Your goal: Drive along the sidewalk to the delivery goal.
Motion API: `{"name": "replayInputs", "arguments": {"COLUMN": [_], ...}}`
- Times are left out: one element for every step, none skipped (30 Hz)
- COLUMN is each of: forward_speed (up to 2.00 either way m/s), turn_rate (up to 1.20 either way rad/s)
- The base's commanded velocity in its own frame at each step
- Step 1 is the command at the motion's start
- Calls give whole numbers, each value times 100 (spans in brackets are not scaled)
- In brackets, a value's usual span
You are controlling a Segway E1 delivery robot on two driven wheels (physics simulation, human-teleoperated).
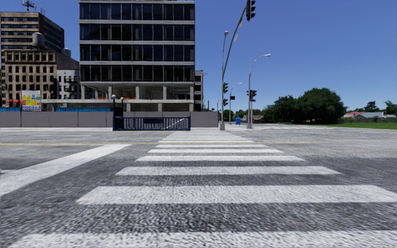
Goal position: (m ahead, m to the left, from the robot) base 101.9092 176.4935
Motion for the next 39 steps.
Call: {"name": "replayInputs", "arguments": {"forward_speed": [155,155,155,155,155,155,155,155,155,155,155,155,155,155,155,155,155,155,200,200,200,200,200,200,200,200,200,200,200,200,200,200,200,200,200,200,200,200,200], "turn_rate": [0,0,0,0,0,0,0,0,0,0,0,0,0,0,0,0,0,0,0,0,0,0,0,0,0,0,0,0,0,0,0,0,-4,-15,-18,-18,-18,-18,-18]}}
